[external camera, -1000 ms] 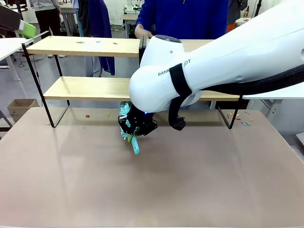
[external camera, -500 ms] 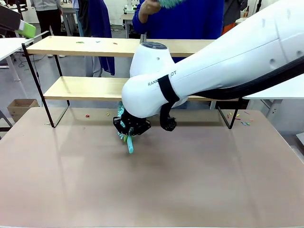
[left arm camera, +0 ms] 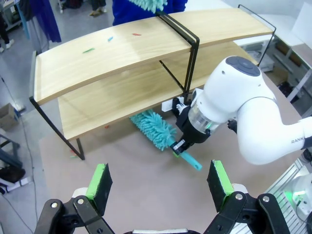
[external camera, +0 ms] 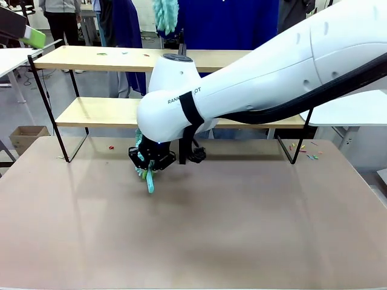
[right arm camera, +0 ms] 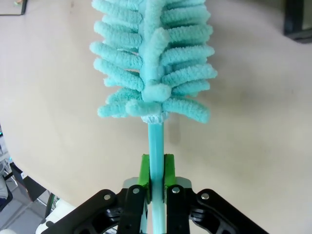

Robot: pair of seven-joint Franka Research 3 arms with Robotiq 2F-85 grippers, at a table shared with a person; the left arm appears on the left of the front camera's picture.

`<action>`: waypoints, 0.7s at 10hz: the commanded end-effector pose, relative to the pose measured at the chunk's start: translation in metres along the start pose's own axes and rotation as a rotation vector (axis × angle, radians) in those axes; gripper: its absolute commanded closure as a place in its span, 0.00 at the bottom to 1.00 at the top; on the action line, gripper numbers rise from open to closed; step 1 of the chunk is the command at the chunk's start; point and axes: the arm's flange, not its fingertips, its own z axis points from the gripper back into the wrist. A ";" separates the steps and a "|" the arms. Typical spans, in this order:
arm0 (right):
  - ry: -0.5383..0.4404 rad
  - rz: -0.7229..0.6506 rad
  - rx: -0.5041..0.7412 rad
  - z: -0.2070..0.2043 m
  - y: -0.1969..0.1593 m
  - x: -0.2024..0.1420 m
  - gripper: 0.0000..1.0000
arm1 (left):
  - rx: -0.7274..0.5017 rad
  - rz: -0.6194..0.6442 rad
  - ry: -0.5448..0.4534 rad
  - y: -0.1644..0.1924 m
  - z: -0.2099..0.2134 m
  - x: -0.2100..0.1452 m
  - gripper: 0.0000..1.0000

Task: Clean the shelves.
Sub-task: Clean another randomly selected level of the Shelf with the Duster.

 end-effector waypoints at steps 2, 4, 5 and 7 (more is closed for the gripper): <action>0.052 0.097 0.027 0.001 0.020 0.016 0.87 | -0.001 -0.003 -0.001 0.000 0.000 0.000 0.00; 0.073 0.147 0.021 -0.004 0.035 0.025 0.87 | -0.001 -0.003 -0.001 0.000 0.000 0.000 0.00; 0.081 0.172 0.032 -0.006 0.042 0.028 0.87 | -0.001 -0.003 -0.001 0.000 0.000 0.000 0.00; 0.121 0.245 0.044 -0.007 0.051 0.031 0.87 | -0.001 -0.003 -0.001 0.000 0.000 0.000 0.00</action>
